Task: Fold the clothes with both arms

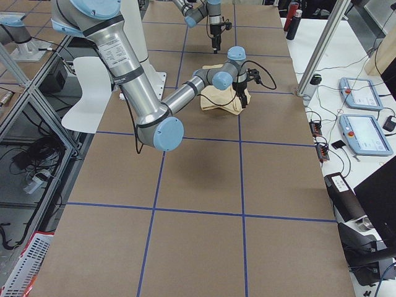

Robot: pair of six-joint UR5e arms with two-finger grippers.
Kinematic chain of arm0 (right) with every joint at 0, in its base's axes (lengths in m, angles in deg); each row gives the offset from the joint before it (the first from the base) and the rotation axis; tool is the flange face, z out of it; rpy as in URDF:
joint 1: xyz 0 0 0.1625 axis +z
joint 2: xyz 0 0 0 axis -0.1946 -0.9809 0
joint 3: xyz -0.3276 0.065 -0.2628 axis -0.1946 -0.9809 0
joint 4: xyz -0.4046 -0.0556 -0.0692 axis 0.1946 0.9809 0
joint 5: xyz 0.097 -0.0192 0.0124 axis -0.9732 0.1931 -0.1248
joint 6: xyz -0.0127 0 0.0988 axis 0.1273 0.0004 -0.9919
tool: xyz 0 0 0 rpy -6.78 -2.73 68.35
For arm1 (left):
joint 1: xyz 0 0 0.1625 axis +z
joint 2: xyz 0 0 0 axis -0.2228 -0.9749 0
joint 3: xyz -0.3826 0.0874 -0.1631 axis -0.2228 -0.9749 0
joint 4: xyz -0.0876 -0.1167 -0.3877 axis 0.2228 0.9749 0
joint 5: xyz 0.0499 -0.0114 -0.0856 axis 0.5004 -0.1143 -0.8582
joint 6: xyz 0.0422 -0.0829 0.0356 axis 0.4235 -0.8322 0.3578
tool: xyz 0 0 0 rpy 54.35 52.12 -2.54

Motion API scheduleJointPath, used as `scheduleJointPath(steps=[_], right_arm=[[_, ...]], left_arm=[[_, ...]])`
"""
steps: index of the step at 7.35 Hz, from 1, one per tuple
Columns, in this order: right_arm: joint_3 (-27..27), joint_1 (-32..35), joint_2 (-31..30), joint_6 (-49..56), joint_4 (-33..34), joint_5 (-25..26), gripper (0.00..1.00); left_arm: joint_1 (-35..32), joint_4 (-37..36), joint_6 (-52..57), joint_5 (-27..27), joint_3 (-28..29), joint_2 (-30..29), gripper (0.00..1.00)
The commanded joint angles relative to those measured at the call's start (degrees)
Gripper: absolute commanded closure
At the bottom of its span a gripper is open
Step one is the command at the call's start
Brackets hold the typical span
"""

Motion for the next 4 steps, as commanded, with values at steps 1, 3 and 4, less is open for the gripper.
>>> scheduleJointPath(steps=[1,3,4], right_arm=[[2.37,2.01,-0.38,7.16,4.51,-1.93,0.00],[2.46,2.20,-0.38,6.75,4.16,-2.82,0.00],[2.46,2.20,-0.38,6.74,4.07,-2.82,0.00]], left_arm=[[5.26,-0.01,-5.78,5.34,0.42,0.11,0.00],[8.69,-0.10,-8.09,7.36,0.76,0.11,0.12],[8.87,-0.18,-8.18,7.28,0.85,-0.24,0.30]])
